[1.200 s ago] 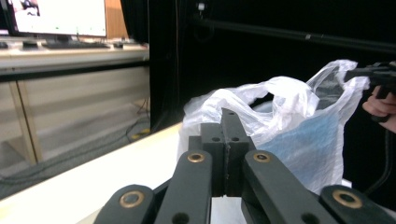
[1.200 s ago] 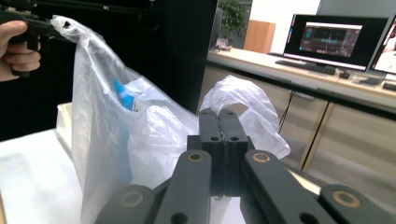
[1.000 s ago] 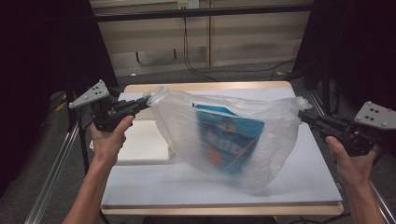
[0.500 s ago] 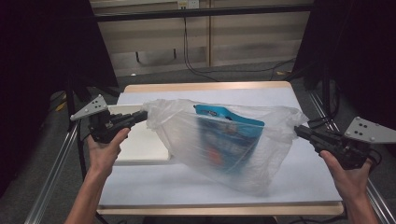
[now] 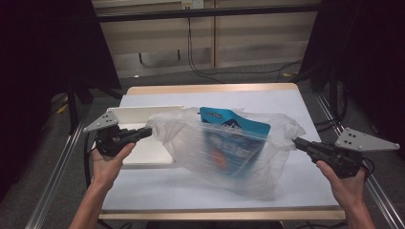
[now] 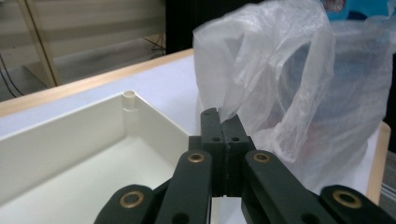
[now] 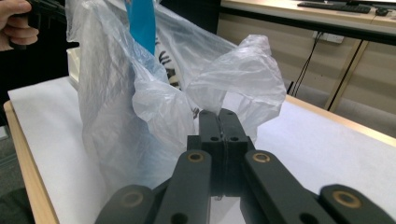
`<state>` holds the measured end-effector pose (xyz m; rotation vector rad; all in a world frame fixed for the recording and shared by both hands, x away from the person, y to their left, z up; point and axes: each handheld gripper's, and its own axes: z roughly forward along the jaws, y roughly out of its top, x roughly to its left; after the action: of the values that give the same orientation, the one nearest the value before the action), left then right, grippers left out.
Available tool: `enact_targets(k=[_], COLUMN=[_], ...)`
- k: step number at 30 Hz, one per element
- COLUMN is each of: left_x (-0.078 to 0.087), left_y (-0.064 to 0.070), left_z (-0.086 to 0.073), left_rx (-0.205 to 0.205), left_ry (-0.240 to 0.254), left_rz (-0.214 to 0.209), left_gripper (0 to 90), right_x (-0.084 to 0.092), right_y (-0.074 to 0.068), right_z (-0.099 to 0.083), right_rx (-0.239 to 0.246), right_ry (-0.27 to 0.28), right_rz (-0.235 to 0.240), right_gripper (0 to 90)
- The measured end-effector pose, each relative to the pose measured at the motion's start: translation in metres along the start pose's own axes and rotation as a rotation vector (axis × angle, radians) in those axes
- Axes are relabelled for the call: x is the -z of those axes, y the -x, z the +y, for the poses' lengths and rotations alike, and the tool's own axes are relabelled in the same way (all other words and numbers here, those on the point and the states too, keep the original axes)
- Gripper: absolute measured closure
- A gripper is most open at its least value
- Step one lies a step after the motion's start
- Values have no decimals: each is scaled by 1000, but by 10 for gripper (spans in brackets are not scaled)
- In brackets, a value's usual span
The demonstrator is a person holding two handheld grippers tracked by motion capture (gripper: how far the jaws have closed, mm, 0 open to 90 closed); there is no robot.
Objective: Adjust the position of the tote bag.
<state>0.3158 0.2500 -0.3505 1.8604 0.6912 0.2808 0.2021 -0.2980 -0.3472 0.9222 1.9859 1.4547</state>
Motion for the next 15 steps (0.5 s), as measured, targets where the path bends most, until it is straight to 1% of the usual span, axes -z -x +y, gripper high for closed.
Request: enact_targets(k=[1,2,3,4,5,6,7,8,9,10,11,12,13,14,15], left_x=[0,0,0,0,0,0,-2,-2,-5,-5,-6,-7,-8,-10,-10], left_y=[5,7,9,9,11,11,12,12,13,13,14,14,14,15,15], left_z=[-4,-5,-7,-7,-10,-10,-13,-13,-18,-18,-21,-24,-28,-34,-34], left_rx=[-30,-40,-55,-55,-65,-65,-70,-70,-71,-71,-71,-79,-76,-74,-74], left_ry=[-43,-54,-63,-63,-82,-82,-99,-99,-123,-123,-135,-150,-160,-173,-173], left_rz=[5,-5,0,0,-1,-1,-2,-2,-9,-9,-8,-2,-2,-13,-13], left_gripper=[900,900,900,900,900,900,900,900,900,900,900,900,900,900,900], right_x=[0,0,0,0,1,1,0,0,0,0,-2,-2,-3,-5,-5], right_y=[0,1,1,1,2,2,1,1,1,1,1,1,1,1,1], right_z=[-4,-7,-9,-9,-14,-14,-18,-20,-22,-22,-25,-27,-29,-34,-34], right_rx=[-3,-1,-1,-1,-6,-6,-14,-16,-20,-20,-23,-27,-32,-29,-29], right_ry=[-20,-33,-43,-43,-58,-58,-68,-73,-75,-75,-79,-83,-90,-106,-106], right_rz=[2,6,12,12,18,18,20,22,25,25,26,30,30,39,39], right_gripper=[900,900,900,900,900,900,900,900,900,900,900,900,900,900,900])
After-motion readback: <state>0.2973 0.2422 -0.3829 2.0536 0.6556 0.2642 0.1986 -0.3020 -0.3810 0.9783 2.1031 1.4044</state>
